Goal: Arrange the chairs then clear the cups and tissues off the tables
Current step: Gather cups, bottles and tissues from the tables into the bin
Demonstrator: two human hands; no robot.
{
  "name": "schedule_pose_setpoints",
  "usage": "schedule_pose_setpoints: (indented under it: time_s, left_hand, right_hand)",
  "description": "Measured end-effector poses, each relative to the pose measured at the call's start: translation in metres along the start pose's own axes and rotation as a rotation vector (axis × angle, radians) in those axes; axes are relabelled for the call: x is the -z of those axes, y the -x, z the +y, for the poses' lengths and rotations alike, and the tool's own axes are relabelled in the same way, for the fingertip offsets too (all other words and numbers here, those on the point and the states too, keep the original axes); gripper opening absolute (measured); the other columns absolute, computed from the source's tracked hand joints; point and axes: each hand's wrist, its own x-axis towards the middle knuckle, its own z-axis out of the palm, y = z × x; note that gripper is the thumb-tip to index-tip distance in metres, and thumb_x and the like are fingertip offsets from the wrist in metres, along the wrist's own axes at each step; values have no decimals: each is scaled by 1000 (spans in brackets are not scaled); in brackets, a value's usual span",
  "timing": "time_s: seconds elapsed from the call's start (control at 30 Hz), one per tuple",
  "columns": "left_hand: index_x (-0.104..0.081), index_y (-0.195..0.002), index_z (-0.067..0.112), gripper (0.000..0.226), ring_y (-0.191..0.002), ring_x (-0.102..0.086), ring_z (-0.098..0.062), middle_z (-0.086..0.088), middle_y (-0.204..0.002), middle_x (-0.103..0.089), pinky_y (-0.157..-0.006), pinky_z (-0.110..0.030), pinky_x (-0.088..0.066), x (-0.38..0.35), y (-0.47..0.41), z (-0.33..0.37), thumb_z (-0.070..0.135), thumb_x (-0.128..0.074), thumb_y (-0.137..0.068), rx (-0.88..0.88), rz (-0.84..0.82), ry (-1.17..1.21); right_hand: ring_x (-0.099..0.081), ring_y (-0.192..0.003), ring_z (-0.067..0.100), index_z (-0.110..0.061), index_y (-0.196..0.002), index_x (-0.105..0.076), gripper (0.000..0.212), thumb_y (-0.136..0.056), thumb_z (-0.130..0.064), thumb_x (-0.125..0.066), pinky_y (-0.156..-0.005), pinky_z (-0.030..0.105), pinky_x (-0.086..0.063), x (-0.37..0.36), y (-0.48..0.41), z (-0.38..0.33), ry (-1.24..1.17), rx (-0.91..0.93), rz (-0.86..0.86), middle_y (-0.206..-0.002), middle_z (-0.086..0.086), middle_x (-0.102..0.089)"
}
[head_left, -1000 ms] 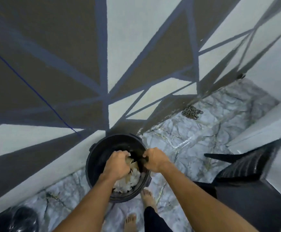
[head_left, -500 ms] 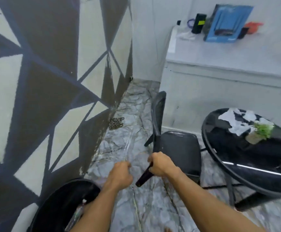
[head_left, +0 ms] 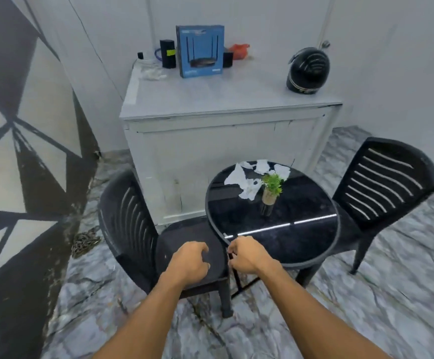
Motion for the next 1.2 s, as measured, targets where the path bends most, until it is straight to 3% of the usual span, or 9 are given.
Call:
schedule_pose_setpoints:
  time_s: [0.4,0.57,0.77,0.83,0.97,1.1,1.2]
  left_hand:
    - [-64,-118,27,37,-102,-61,-17,6,-118,-64,-80,-30,-48,10,-123,85,29,-67,-81,-126,-44,-57]
    - [-63,-125,24,43,-112,-60,-18,6,-126,-61,-94,-36,-51,23,-188,97,28,-69,-83,-208,-29,-59]
    - [-64,-121,23,42,-110,-60,-20,6,-120,-63,-92,-40,-52,35,-246,120,30,-68,-80,-282,-45,-61]
    - [-62,-127,24,47,-116,-58,-20,5,-127,-61,-96,-40,-51,37,-265,125,33,-67,-81,-274,-44,-56]
    - [-62,-120,25,41,-113,-58,-22,3,-121,-63,-94,-40,-51,36,-307,134,32,-66,-80,-238,-47,-59]
    - [-57,-132,26,49,-121,-54,-17,5,-129,-61,-99,-38,-48,19,-348,138,31,-65,-84,-156,-50,-37]
    - [-53,-138,25,52,-126,-49,-18,2,-134,-58,-103,-37,-44,0,-378,144,32,-65,-87,-87,-65,-24]
  right_hand:
    - [-64,-108,18,-27,-117,-67,41,-78,-35,-74,-95,35,-53,77,-59,76,-147,-97,123,-122,-1,-66]
    - [-64,-111,18,-22,-123,-67,43,-82,-30,-74,-97,34,-53,113,-98,86,-162,-119,204,-122,0,-68]
    - [-66,-105,14,-22,-114,-71,32,-82,-23,-72,-92,28,-52,155,-135,94,-211,-125,304,-115,-4,-71]
    - [-65,-103,17,-23,-112,-72,30,-82,-20,-70,-92,30,-52,173,-149,103,-209,-138,337,-113,-3,-70]
    - [-60,-116,15,-23,-118,-70,39,-81,-12,-65,-100,31,-49,202,-188,136,-230,-134,406,-124,-3,-67]
    - [-63,-106,11,-19,-121,-69,37,-85,-13,-66,-95,25,-48,219,-241,182,-314,-122,411,-122,-1,-69]
    - [-59,-99,10,-17,-122,-69,38,-85,-10,-65,-88,21,-43,222,-283,219,-317,-141,319,-121,0,-68]
